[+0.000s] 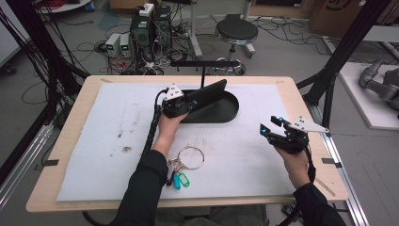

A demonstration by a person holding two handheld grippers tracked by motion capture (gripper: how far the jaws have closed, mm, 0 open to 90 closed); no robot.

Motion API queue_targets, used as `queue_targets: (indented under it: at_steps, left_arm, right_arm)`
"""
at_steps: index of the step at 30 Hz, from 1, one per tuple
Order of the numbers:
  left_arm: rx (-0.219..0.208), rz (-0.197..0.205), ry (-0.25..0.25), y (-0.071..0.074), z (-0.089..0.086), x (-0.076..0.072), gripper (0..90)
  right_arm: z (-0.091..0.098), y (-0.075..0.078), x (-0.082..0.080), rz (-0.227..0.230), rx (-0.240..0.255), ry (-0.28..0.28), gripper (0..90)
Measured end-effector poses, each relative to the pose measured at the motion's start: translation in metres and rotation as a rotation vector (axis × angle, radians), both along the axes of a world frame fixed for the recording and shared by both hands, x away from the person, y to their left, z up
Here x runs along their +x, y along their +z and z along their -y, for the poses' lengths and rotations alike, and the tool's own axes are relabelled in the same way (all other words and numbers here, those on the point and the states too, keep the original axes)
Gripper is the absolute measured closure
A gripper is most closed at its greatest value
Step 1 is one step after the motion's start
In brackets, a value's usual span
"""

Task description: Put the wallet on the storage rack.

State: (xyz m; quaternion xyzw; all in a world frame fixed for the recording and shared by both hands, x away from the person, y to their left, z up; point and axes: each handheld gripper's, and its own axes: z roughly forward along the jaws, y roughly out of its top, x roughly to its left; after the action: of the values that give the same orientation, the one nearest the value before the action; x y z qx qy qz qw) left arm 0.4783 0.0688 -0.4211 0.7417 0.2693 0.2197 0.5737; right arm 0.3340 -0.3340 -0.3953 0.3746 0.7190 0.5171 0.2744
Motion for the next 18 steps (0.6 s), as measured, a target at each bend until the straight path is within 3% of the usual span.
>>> queue_targets:
  at_steps: [3, 7, 11, 18]
  left_arm:
    - [-0.013, -0.001, 0.007, -0.005, 0.001, 0.003, 73.2]
    - [0.002, -0.011, 0.015, -0.012, 0.002, 0.008, 73.2]
    - [-0.024, -0.026, 0.008, -0.016, 0.001, 0.01, 72.9]
    - [0.033, -0.042, 0.006, -0.017, -0.003, 0.011, 70.5]
  right_arm:
    - [-0.001, 0.0, 0.0, 0.0, -0.003, 0.003, 40.5]
    - [-0.001, 0.0, 0.0, 0.003, -0.004, 0.005, 40.6]
    - [-0.001, 0.0, 0.0, -0.002, -0.001, 0.007, 40.6]
    - [-0.002, -0.001, 0.001, -0.008, -0.007, 0.013, 40.6]
